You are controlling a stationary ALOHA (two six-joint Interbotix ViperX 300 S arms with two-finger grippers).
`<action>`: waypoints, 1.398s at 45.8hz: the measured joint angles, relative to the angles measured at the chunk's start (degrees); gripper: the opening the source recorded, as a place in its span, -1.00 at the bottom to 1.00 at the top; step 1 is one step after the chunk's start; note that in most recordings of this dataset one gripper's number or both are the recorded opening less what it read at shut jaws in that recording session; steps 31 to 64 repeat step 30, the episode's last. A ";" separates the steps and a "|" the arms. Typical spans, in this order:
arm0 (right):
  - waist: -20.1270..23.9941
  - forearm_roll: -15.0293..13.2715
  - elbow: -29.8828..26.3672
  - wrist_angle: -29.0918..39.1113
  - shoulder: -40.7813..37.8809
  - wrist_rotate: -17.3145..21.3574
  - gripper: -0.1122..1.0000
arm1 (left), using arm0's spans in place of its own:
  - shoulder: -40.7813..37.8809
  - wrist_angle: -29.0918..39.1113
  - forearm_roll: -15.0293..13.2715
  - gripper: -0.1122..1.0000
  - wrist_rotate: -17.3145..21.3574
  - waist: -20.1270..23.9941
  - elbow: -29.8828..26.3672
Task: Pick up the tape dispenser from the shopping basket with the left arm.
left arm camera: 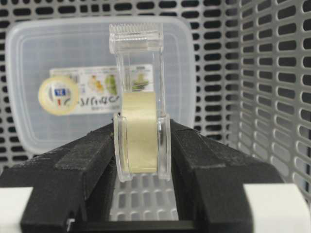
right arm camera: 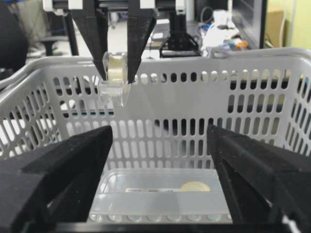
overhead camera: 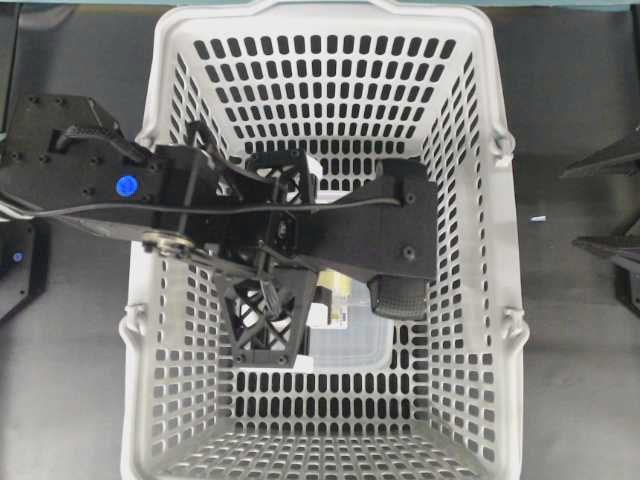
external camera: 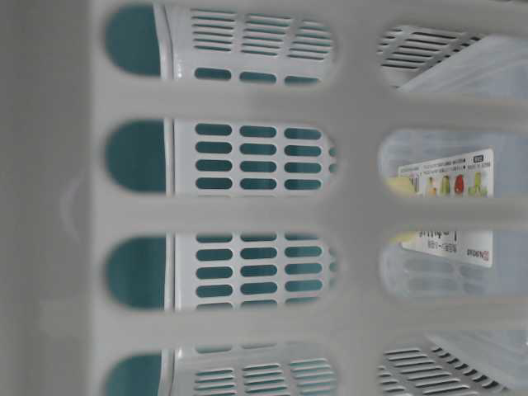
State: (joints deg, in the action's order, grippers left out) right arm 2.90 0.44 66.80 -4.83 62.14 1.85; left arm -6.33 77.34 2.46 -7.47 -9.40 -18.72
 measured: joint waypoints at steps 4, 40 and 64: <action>0.00 -0.09 0.00 0.00 0.09 0.00 0.56 | 0.00 0.00 0.00 -0.27 0.00 0.00 -0.09; 0.00 -0.09 0.00 0.35 0.18 0.00 0.56 | 0.00 -0.18 -0.09 -0.27 0.00 0.00 1.14; 0.00 -0.09 0.00 0.35 0.18 0.00 0.56 | 0.00 -0.18 -0.09 -0.27 0.00 0.00 1.14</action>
